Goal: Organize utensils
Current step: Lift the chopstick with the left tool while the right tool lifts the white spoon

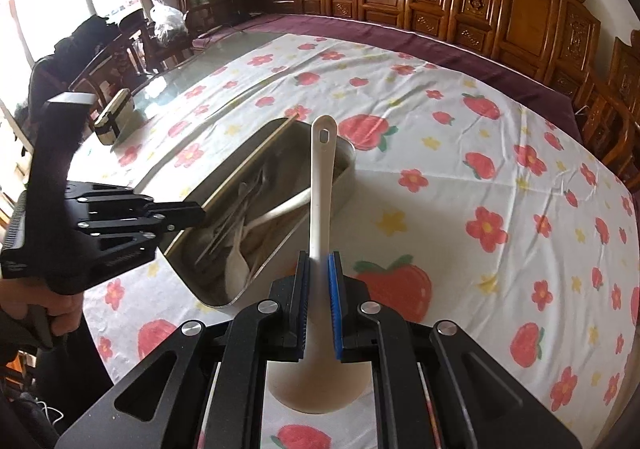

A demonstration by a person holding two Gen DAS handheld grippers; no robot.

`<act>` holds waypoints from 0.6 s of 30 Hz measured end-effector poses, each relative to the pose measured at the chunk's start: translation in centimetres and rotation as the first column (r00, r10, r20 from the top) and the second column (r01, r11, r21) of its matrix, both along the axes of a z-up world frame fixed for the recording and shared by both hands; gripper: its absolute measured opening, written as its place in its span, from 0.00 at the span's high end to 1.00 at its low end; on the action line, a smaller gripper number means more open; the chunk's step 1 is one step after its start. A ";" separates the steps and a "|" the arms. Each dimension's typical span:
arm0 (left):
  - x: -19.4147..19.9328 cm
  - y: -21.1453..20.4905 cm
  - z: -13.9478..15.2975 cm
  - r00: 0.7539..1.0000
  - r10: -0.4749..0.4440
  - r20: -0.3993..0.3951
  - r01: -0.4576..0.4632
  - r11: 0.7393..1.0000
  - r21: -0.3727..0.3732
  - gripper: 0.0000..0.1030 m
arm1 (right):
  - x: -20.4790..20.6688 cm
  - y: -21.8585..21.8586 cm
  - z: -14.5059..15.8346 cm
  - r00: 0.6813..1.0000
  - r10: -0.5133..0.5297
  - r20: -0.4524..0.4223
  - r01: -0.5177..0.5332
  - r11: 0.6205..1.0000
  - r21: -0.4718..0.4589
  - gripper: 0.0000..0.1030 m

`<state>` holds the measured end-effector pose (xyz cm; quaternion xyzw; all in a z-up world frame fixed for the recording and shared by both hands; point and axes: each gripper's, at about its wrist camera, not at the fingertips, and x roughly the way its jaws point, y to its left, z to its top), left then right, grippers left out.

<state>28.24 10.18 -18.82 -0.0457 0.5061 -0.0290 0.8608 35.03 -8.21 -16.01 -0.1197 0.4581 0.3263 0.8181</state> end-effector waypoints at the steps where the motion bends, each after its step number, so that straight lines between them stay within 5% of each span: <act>1: 0.1 0.1 -0.2 1.000 -0.003 -0.010 0.003 1.000 -0.004 0.96 | 0.0 0.1 0.0 1.000 0.002 0.001 -0.002 1.000 0.001 0.89; 18: 1.5 0.6 -1.8 0.998 -0.038 -0.043 0.037 0.999 -0.019 0.96 | 0.0 2.3 -0.4 0.999 0.030 -0.012 -0.029 0.999 0.021 0.89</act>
